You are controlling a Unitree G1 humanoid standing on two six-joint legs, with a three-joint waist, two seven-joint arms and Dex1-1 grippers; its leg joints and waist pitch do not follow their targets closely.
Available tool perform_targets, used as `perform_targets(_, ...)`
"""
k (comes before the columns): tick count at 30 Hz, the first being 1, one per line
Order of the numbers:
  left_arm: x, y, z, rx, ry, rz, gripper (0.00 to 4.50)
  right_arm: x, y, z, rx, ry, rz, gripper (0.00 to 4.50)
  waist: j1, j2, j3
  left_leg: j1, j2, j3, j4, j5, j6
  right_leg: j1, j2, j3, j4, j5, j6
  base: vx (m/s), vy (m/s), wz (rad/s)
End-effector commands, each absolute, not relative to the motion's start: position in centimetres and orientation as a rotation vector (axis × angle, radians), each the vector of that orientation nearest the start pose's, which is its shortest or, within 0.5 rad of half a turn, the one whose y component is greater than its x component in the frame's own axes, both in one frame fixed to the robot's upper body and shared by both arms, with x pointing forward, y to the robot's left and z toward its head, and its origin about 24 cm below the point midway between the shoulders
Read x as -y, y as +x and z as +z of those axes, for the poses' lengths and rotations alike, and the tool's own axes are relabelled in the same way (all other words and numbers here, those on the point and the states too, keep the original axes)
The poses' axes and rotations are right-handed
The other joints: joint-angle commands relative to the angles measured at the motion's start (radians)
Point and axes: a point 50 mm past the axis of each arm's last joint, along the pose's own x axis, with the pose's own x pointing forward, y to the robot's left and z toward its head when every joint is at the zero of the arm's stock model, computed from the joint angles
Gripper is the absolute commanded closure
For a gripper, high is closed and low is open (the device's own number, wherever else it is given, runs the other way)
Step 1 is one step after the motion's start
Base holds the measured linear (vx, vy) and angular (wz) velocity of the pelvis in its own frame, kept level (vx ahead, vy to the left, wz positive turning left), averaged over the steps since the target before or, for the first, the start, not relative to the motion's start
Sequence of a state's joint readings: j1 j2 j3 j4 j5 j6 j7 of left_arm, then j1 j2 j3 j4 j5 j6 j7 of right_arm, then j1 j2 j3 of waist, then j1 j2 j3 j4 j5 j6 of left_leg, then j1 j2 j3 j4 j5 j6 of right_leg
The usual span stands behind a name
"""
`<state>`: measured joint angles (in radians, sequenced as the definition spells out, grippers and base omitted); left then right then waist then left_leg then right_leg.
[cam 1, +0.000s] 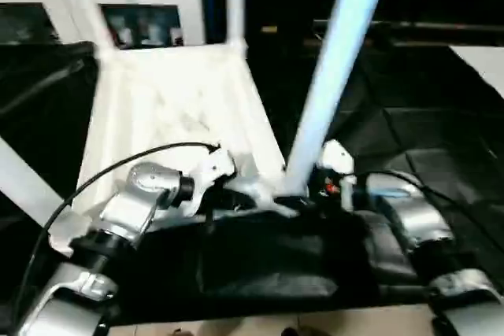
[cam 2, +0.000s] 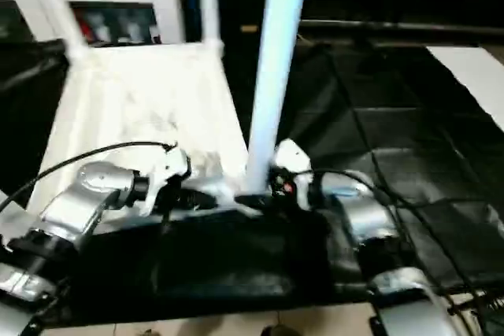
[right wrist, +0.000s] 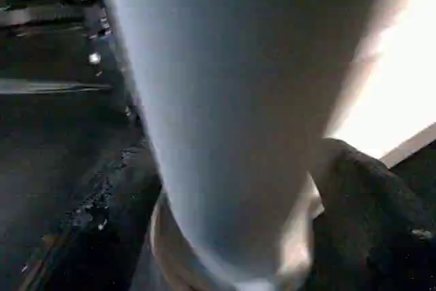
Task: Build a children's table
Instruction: Rotate leg to tighten
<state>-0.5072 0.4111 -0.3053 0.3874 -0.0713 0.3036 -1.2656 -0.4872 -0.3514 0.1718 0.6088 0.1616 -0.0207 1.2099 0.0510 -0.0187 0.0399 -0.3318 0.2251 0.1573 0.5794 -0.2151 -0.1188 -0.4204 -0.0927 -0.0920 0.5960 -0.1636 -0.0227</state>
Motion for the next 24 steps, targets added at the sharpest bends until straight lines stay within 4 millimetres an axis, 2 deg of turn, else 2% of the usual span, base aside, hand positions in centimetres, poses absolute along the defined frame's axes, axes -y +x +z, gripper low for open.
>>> perform_targets(1,-12.4,28.7,5.1,-0.553,0.251,-1.498,4.5,14.8,30.0,4.5,-0.281,-0.161,1.321,0.85,-0.001,-0.003,-0.058,-0.012,0.003,0.024,-0.061,-0.115,0.109,0.073,-0.035,0.045,-0.048,-0.094,-0.282,0.0,0.0,0.0)
perform_targets(2,-12.4,28.7,5.1,-0.552,0.25,-1.502,4.5,14.8,29.8,4.2,-0.296,-0.17,1.335,0.85,0.002,0.0,-0.059,-0.012,0.002,0.023,-0.061,-0.113,0.107,0.073,-0.036,0.045,-0.046,-0.1,-0.28,0.0,0.0,0.0)
perform_targets(5,-12.5,28.7,5.2,-0.547,0.245,-1.506,4.5,14.6,29.4,3.9,-0.319,-0.174,1.363,0.85,0.007,-0.004,-0.058,-0.013,0.001,0.024,-0.061,-0.109,0.098,0.072,-0.038,0.046,-0.049,-0.138,-0.262,0.0,0.0,0.0)
perform_targets(6,-12.6,28.8,5.3,-0.544,0.243,-1.501,4.5,14.4,29.4,3.8,-0.317,-0.164,1.368,1.16,0.008,-0.012,-0.058,-0.015,0.001,0.022,-0.061,-0.108,0.096,0.073,-0.038,0.046,-0.049,-0.149,-0.255,0.0,0.0,0.0)
perform_targets(9,-12.7,28.8,5.2,-0.534,0.243,-1.474,4.5,13.8,29.5,3.8,-0.307,-0.142,1.37,1.19,0.007,-0.008,-0.057,-0.014,0.002,0.021,-0.062,-0.108,0.09,0.071,-0.04,0.046,-0.049,-0.157,-0.25,0.0,0.0,0.0)
perform_targets(10,-12.8,28.8,5.2,-0.533,0.245,-1.469,4.5,13.7,29.5,3.8,-0.305,-0.135,1.371,1.45,0.007,-0.008,-0.058,-0.014,0.002,0.021,-0.061,-0.107,0.089,0.07,-0.039,0.046,-0.049,-0.157,-0.249,0.0,0.0,0.0)
perform_targets(14,-12.7,28.9,5.1,-0.516,0.252,-1.417,4.5,13.1,29.6,3.7,-0.282,-0.091,1.335,1.71,0.008,-0.013,-0.056,-0.016,0.002,0.021,-0.062,-0.108,0.085,0.071,-0.04,0.046,-0.049,-0.16,-0.244,0.0,0.0,0.0)
perform_targets(16,-12.5,29.2,4.9,-0.494,0.258,-1.349,4.5,12.6,30.2,3.3,-0.264,-0.076,1.219,1.79,0.007,-0.01,-0.054,-0.016,0.002,0.021,-0.063,-0.121,0.081,0.068,-0.041,0.047,-0.052,-0.187,-0.236,0.0,0.0,0.0)
perform_targets(17,-12.5,29.2,4.9,-0.494,0.258,-1.349,4.5,12.6,30.2,3.3,-0.264,-0.076,1.219,1.79,0.007,-0.01,-0.051,-0.015,0.001,0.021,-0.064,-0.137,0.067,0.066,-0.041,0.047,-0.057,-0.221,-0.225,0.0,0.0,0.0)
perform_targets(18,-12.0,29.6,4.6,-0.476,0.261,-1.289,4.5,12.3,30.9,2.6,-0.274,-0.063,1.073,1.83,0.007,-0.007,-0.05,-0.014,0.0,0.02,-0.066,-0.159,0.053,0.065,-0.041,0.046,-0.062,-0.273,-0.205,0.0,0.0,0.0)
perform_targets(20,-11.6,30.1,4.3,-0.468,0.28,-1.221,4.5,11.7,31.3,1.8,-0.291,-0.057,0.957,1.84,-0.002,-0.009,-0.045,-0.016,-0.003,0.017,-0.071,-0.192,0.026,0.065,-0.04,0.043,-0.072,-0.357,-0.168,0.0,0.0,0.0)
perform_targets(21,-11.0,30.5,4.0,-0.461,0.288,-1.164,4.5,11.0,31.4,1.4,-0.302,-0.038,0.896,1.85,-0.013,-0.001,-0.046,-0.015,-0.005,0.015,-0.072,-0.225,0.016,0.063,-0.038,0.041,-0.078,-0.4,-0.142,0.0,0.0,0.0)
perform_targets(22,-11.0,30.5,4.0,-0.461,0.288,-1.164,4.5,11.0,31.4,1.4,-0.302,-0.038,0.896,1.85,-0.013,-0.001,-0.046,-0.015,-0.005,0.015,-0.072,-0.225,0.016,0.063,-0.038,0.041,-0.078,-0.4,-0.142,0.0,0.0,0.0)
perform_targets(24,-10.1,31.0,3.7,-0.455,0.293,-1.104,4.5,10.2,31.8,0.9,-0.326,0.016,0.777,1.85,-0.019,-0.005,-0.045,-0.012,-0.008,0.013,-0.072,-0.255,0.015,0.058,-0.037,0.041,-0.086,-0.454,-0.12,0.0,0.0,0.0)
